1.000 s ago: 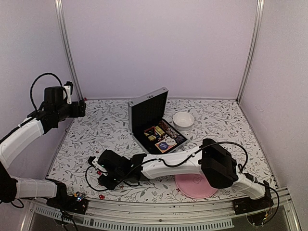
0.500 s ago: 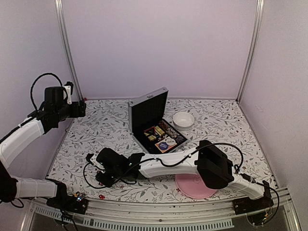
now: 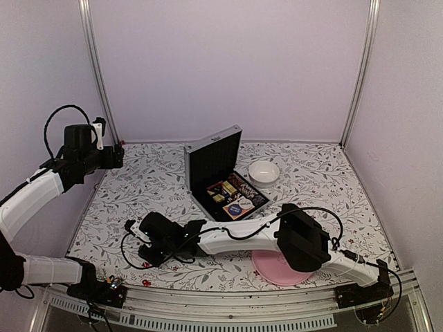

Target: Pack up texas hold em set

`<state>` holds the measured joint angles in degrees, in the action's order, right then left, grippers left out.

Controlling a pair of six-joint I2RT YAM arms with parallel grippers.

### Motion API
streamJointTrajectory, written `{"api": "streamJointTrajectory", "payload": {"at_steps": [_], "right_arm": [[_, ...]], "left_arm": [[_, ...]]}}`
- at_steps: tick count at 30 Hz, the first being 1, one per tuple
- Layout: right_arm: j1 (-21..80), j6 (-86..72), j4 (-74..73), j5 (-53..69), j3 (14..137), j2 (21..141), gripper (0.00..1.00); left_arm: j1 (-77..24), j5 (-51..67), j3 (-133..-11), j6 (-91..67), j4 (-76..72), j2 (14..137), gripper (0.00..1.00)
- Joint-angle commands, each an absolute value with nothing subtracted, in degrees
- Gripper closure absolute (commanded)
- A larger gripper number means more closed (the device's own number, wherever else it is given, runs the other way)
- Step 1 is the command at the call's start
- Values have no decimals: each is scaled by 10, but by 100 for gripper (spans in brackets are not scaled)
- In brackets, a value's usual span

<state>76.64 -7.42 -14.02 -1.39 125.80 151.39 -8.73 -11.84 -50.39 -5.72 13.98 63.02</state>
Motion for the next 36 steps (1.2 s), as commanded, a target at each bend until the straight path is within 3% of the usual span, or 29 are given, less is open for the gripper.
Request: {"api": "streamJointTrajectory", "payload": {"at_steps": [1, 13, 23, 28, 36], "right_arm": [[759, -58, -131, -12, 1281, 1547, 57], [758, -47, -114, -14, 1290, 1564, 66], [753, -57, -113, -7, 1281, 1510, 92], [742, -57, -110, 0, 1219, 1410, 96], [675, -63, -85, -33, 962, 1161, 96]], "left_arm": [[-93, -115, -499, -53, 132, 633, 3], [-94, -115, -499, -52, 132, 632, 3], [-94, -119, -499, -52, 132, 634, 3], [-94, -121, -498, -52, 132, 633, 3], [-94, -119, -499, -52, 133, 634, 3]]}}
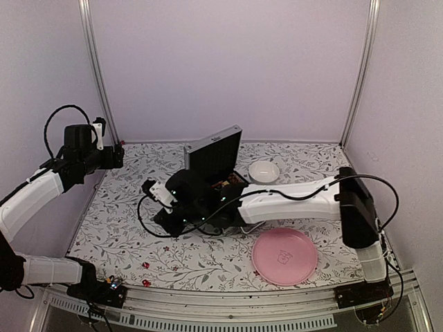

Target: Pack up texas hold em set

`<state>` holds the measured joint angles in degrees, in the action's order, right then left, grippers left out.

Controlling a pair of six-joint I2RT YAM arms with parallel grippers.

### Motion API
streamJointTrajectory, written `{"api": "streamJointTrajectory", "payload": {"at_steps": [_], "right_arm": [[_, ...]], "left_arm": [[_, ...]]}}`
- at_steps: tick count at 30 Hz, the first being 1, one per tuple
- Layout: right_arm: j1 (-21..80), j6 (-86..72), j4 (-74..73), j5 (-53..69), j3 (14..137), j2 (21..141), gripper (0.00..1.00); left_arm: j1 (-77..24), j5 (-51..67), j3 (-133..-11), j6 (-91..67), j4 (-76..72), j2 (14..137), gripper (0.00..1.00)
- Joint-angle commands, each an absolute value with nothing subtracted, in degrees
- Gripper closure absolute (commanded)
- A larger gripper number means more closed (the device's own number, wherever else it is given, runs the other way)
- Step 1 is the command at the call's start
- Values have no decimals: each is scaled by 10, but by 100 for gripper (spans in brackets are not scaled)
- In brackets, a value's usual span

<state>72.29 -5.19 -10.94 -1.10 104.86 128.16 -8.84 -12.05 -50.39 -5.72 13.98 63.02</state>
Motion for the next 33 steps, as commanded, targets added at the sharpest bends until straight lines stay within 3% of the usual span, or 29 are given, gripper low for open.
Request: {"api": "streamJointTrajectory", "payload": {"at_steps": [1, 9, 33], "right_arm": [[662, -70, -86, -33, 934, 1137, 96], [542, -117, -112, 12, 792, 1065, 96], [508, -104, -227, 32, 916, 1222, 97]], "left_arm": [[-95, -119, -499, -53, 132, 634, 3], [-95, -116, -499, -53, 131, 637, 3], [-95, -117, -500, -51, 133, 644, 3]]}}
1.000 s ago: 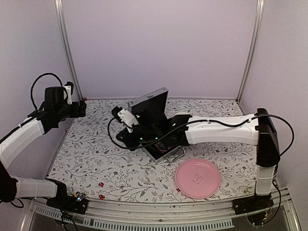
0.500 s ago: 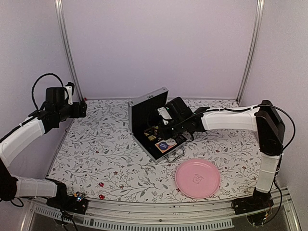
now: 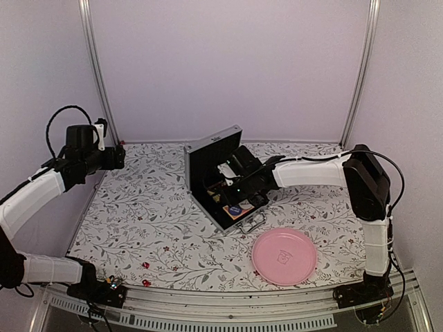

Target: Pack up texas hold em set

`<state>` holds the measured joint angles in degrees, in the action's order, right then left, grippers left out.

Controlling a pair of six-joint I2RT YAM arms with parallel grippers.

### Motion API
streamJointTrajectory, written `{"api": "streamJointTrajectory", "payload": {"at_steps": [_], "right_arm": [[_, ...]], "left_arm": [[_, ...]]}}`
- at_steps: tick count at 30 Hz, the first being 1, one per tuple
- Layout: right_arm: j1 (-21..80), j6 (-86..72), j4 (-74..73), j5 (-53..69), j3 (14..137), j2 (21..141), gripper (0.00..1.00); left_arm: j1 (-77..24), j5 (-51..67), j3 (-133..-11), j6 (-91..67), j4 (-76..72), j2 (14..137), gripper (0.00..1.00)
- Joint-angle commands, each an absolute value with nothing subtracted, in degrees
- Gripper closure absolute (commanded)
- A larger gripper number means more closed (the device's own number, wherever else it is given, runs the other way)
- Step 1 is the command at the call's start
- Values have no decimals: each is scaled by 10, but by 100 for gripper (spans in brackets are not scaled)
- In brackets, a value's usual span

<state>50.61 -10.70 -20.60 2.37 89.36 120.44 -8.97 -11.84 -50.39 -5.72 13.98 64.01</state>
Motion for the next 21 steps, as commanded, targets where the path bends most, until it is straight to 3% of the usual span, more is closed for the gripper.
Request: {"api": "streamJointTrajectory", "payload": {"at_steps": [1, 21], "right_arm": [[507, -104, -229, 30, 917, 1226, 97], [507, -99, -239, -5, 953, 1275, 97]], "left_arm": [[-96, -117, -500, -52, 133, 644, 3], [-95, -119, -500, -51, 134, 642, 3]]}}
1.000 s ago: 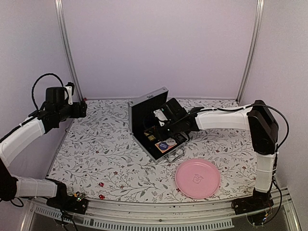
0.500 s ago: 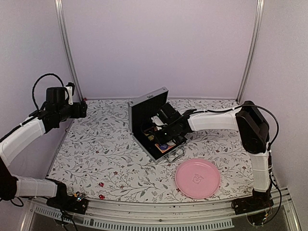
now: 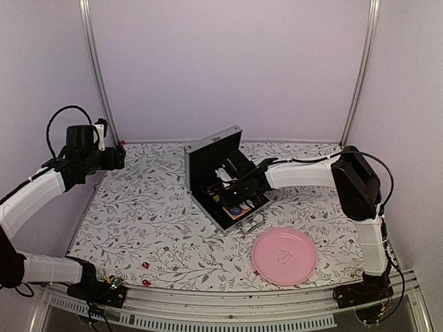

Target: Pack up texas hold em set

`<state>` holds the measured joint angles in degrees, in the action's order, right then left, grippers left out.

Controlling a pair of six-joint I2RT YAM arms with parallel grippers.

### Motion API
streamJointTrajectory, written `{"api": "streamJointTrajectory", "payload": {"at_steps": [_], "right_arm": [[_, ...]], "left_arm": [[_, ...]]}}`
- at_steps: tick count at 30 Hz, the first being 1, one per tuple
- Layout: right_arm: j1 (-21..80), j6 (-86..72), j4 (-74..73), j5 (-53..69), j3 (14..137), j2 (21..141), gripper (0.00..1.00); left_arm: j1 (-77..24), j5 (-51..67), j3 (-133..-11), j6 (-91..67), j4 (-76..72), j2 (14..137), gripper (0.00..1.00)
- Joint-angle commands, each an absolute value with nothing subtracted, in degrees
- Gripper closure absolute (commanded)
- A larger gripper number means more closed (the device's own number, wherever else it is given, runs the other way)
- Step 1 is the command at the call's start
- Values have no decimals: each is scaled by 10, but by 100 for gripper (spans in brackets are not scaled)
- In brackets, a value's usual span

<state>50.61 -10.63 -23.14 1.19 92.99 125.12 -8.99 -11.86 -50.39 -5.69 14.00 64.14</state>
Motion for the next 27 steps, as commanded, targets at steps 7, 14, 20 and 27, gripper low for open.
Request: {"api": "streamJointTrajectory", "payload": {"at_steps": [7, 14, 20, 27], "right_arm": [[507, -92, -252, -26, 964, 1286, 97], [505, -87, -265, -64, 963, 1287, 97], [495, -93, -271, -74, 961, 1286, 97], [489, -97, -272, -82, 960, 1288, 97]], "left_arm": [[-95, -117, -501, -51, 134, 641, 3], [-96, -118, -500, -51, 134, 640, 3], [-95, -119, -499, -51, 134, 640, 3], [-95, -119, -499, -51, 134, 641, 3]]}}
